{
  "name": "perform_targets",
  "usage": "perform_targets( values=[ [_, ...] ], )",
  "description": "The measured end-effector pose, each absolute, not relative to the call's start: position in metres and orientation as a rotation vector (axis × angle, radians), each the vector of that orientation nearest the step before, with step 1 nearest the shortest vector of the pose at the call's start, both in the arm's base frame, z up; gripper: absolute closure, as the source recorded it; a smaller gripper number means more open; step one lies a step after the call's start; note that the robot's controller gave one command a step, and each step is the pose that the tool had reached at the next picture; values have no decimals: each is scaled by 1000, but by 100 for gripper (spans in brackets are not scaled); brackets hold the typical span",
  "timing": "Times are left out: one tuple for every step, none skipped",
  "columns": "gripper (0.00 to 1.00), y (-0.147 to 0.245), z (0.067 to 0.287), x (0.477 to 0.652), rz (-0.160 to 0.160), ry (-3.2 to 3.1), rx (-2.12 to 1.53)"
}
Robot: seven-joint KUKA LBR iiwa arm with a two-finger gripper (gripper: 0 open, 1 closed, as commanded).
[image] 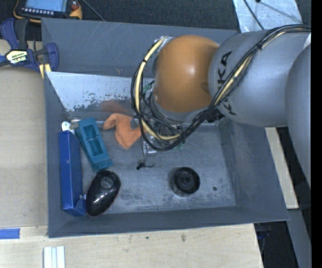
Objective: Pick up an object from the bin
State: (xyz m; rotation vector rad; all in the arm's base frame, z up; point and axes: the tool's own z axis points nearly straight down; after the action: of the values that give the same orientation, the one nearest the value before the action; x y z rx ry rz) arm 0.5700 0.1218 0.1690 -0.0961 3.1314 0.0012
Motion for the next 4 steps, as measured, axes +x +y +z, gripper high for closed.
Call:
perform_targets(
  values=[
    [0, 141, 124, 593, 3, 3132, -121],
    [100, 121, 72, 609, 1, 3109, -408],
    [100, 121, 72, 609, 1, 3109, -407],
    [100, 102, 101, 605, 2, 3113, -413]
  ],
)
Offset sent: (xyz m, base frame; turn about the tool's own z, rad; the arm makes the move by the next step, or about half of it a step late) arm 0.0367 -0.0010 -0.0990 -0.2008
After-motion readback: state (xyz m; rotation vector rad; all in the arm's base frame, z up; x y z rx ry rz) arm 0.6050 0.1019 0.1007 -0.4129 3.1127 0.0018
